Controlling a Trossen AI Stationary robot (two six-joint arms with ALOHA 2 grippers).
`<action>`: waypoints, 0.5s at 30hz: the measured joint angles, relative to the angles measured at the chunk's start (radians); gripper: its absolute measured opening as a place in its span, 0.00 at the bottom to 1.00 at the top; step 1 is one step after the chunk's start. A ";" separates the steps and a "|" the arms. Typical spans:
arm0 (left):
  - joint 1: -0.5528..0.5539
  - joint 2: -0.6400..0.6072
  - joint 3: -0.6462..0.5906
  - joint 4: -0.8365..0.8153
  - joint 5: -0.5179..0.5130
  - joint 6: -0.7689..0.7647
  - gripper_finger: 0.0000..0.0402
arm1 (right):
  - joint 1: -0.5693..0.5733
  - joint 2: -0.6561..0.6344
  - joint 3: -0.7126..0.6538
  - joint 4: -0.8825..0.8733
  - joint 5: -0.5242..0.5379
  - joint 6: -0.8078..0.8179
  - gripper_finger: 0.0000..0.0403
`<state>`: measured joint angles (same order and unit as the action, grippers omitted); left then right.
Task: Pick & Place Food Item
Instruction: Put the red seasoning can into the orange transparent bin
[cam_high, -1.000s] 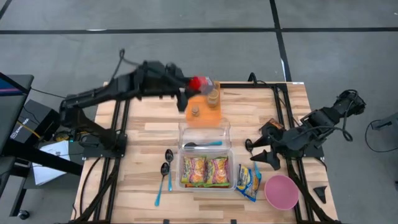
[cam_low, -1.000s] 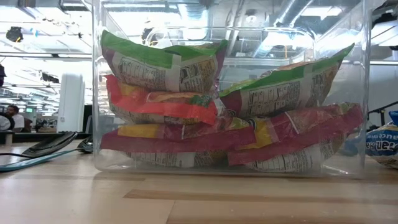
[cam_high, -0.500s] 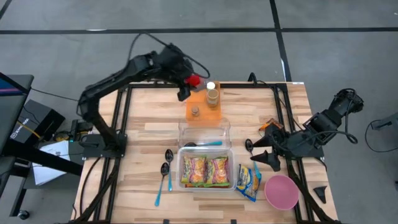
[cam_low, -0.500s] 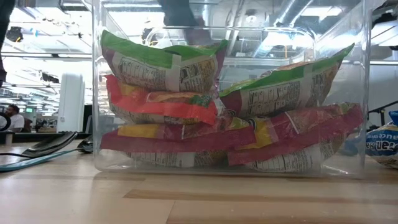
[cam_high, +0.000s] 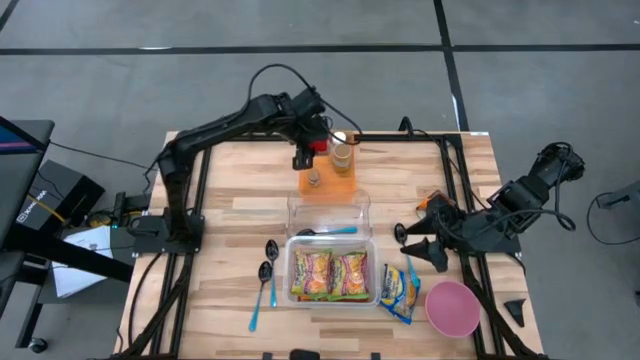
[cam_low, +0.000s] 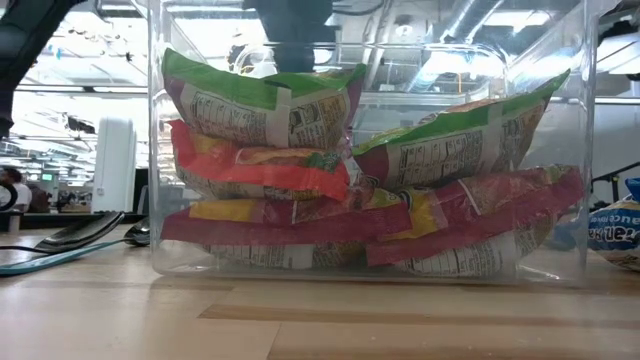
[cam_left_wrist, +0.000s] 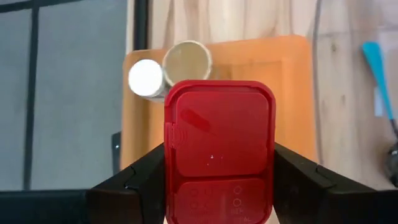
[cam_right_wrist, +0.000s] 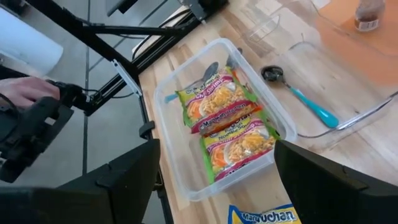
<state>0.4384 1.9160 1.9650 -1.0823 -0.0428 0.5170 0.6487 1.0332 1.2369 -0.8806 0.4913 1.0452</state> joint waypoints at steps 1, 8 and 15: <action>0.009 0.011 0.017 -0.004 -0.002 0.005 0.52 | 0.000 0.000 0.000 0.000 0.007 0.002 0.77; 0.080 0.070 0.067 -0.010 0.054 0.035 0.52 | -0.003 0.000 0.000 -0.001 0.015 0.002 0.77; 0.098 0.146 0.067 -0.015 0.088 0.053 0.52 | -0.003 0.000 0.000 -0.002 0.063 0.000 0.77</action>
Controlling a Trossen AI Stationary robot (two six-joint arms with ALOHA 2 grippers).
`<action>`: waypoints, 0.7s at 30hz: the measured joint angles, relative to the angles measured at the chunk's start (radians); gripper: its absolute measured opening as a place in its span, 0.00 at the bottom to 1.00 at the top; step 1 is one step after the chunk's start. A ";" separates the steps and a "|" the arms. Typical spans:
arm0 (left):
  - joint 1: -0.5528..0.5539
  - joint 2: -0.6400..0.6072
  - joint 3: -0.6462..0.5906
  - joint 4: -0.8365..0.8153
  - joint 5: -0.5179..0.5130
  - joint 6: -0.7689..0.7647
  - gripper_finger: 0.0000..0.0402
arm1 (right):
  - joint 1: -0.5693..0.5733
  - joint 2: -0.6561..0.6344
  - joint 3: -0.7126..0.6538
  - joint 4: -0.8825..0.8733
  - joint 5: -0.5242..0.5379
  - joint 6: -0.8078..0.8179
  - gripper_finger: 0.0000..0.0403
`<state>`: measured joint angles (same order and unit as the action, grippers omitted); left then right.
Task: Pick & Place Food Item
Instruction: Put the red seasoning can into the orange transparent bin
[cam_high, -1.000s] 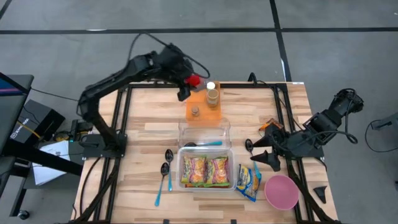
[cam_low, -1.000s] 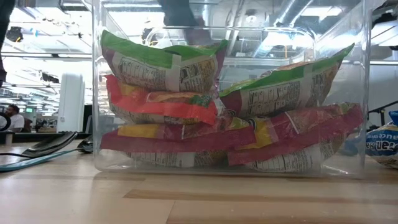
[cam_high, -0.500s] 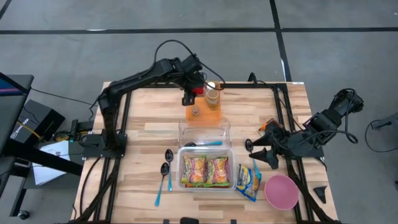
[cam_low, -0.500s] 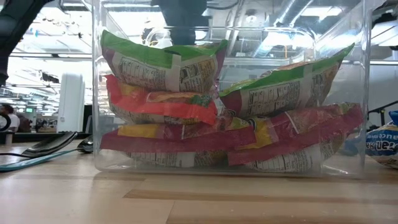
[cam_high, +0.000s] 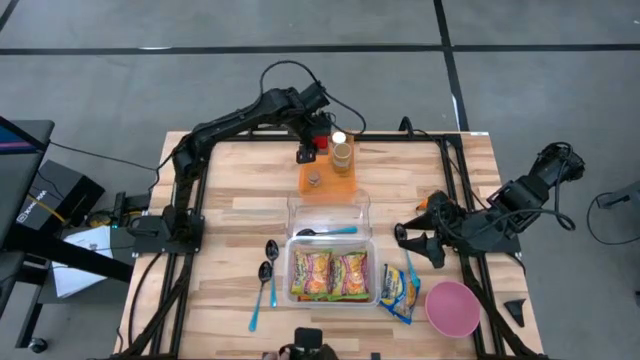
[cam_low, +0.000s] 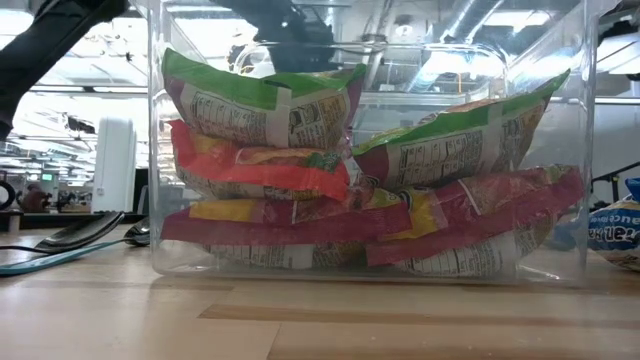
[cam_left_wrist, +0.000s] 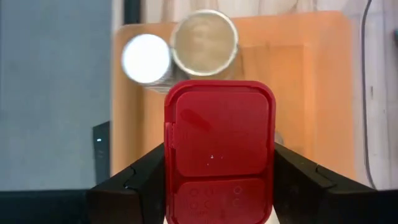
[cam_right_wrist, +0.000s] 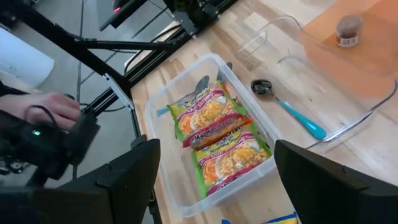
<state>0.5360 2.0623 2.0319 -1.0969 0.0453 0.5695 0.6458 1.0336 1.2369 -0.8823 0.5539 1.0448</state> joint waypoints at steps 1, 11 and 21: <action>0.003 0.011 0.000 0.000 0.007 0.005 0.52 | 0.000 0.000 0.000 0.000 0.002 0.000 0.77; 0.071 0.076 -0.001 0.038 0.036 0.051 0.52 | 0.000 0.009 0.000 0.005 0.050 0.021 0.77; 0.119 0.129 -0.002 0.068 0.063 0.051 0.52 | -0.008 0.021 0.000 0.005 0.055 0.022 0.77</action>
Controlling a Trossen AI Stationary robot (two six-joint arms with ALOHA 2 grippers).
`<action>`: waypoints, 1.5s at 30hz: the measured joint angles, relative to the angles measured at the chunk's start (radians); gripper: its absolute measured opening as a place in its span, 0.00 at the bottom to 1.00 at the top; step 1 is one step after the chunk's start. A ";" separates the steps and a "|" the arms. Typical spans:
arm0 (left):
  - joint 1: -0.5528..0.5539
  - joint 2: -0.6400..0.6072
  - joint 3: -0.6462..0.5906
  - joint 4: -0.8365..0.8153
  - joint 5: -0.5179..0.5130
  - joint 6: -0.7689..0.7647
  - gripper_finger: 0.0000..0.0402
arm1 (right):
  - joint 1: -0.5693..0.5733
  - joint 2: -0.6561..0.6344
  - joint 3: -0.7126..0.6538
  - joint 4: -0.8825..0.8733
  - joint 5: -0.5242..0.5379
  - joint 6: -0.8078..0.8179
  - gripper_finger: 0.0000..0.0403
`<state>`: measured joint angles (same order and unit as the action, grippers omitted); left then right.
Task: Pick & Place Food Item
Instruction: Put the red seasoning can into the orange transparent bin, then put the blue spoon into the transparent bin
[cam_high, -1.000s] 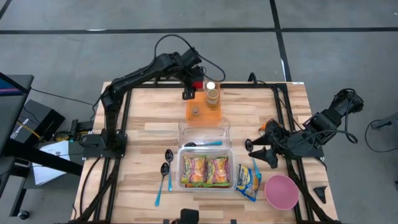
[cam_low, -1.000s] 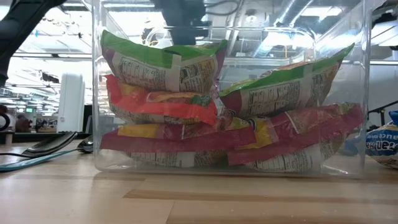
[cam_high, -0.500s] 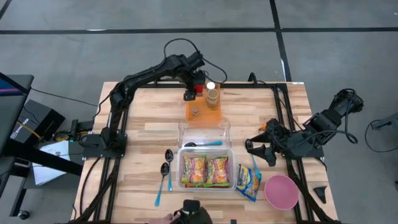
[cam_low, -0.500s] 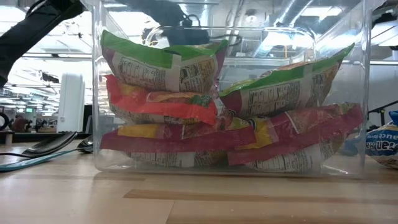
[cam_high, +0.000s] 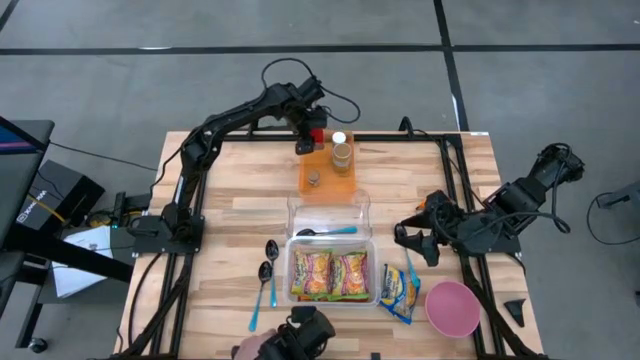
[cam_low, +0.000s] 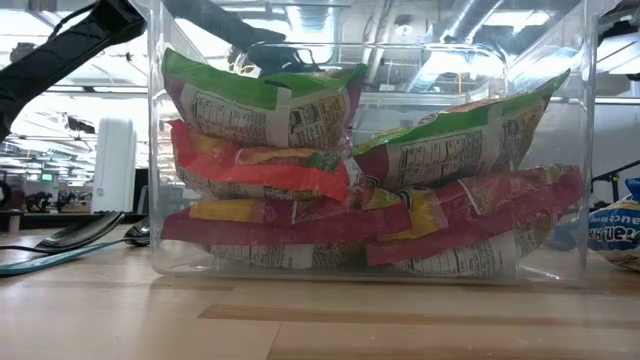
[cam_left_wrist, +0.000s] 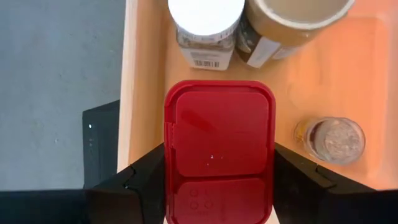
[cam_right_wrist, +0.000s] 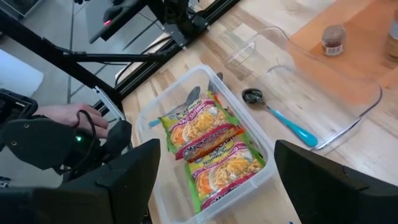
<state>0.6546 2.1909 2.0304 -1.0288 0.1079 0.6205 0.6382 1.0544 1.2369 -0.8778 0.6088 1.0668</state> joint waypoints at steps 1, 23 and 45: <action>0.002 0.000 0.000 -0.005 0.005 -0.001 0.52 | 0.000 0.000 0.000 -0.001 0.001 0.000 0.77; -0.094 0.000 -0.131 -0.040 0.024 -0.102 0.52 | 0.000 0.000 0.000 -0.037 0.021 -0.022 0.77; -0.110 -0.001 -0.150 0.005 0.015 -0.130 0.86 | 0.002 0.000 0.000 -0.038 0.021 -0.027 0.77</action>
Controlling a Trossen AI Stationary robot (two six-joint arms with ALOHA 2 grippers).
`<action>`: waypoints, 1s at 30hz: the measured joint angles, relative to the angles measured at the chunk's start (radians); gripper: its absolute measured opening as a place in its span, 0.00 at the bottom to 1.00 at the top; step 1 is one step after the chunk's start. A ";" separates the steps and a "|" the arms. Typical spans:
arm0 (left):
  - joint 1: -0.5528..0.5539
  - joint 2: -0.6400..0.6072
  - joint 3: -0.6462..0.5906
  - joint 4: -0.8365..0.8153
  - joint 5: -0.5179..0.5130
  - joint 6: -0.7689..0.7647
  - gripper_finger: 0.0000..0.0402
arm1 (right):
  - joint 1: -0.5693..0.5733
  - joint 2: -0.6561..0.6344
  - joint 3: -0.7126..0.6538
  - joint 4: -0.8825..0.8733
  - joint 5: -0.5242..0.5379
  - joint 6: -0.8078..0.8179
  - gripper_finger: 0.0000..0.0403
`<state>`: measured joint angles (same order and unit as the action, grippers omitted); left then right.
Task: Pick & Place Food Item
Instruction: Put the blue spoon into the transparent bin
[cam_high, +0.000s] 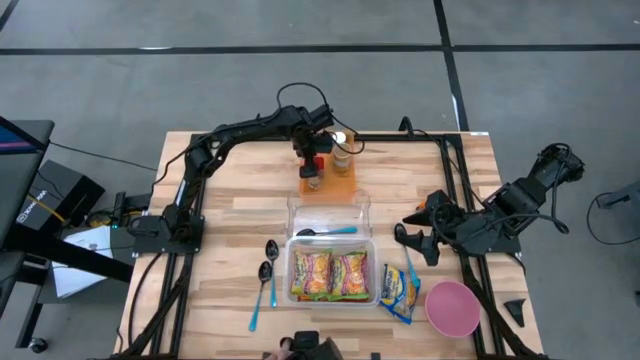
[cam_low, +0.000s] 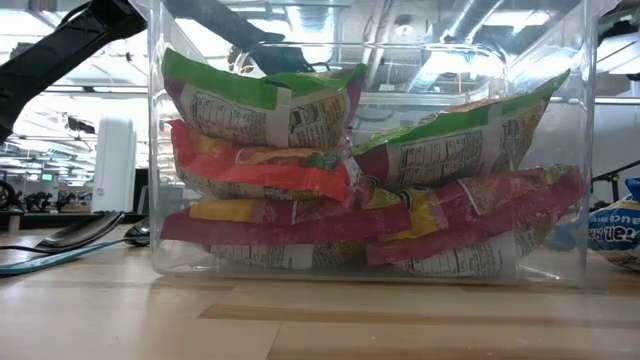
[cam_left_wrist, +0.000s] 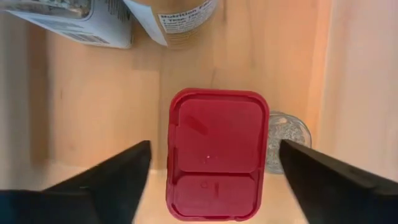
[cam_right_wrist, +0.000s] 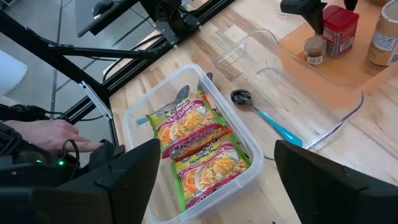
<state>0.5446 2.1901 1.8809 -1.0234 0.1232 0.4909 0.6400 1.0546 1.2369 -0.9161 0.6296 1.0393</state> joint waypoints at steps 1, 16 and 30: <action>0.000 -0.002 0.000 0.000 -0.001 -0.002 0.90 | 0.000 0.000 0.000 0.000 0.000 0.000 0.77; -0.002 -0.299 0.000 0.060 -0.008 -0.054 0.88 | 0.000 0.000 0.000 -0.031 -0.001 -0.001 0.77; -0.160 -0.699 0.001 0.117 0.199 -0.404 0.86 | 0.015 0.000 0.000 -0.109 -0.037 0.067 0.77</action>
<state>0.3846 1.4910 1.8820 -0.9066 0.3225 0.0867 0.6552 1.0546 1.2369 -1.0255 0.5930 1.1062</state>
